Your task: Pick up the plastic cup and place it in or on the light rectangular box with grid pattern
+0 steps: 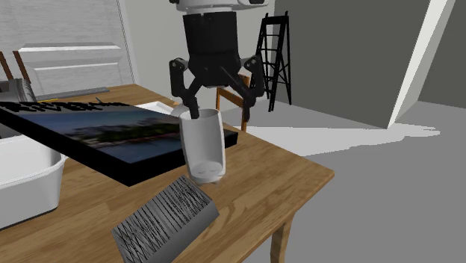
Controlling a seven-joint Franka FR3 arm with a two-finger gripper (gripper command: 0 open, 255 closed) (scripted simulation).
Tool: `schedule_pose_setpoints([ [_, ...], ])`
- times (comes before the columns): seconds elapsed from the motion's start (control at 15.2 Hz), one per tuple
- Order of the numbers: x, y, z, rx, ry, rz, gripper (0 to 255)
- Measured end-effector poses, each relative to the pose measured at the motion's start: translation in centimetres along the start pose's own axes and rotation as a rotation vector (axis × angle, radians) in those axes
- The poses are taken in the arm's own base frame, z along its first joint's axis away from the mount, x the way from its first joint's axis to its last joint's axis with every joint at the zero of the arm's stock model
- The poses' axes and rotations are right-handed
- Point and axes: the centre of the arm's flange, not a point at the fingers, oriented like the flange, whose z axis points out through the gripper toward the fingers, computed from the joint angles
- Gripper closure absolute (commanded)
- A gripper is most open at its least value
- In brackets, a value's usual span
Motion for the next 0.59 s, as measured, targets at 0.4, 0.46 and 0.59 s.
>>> schedule_pose_setpoints([
  [0.4,0.1,0.1,-3.4,0.000,-0.001,0.000,0],
  [0.46,0.1,0.2,-3.4,0.000,-0.001,0.000,0],
  [0.59,0.1,0.2,-3.4,0.000,-0.001,0.000,0],
])
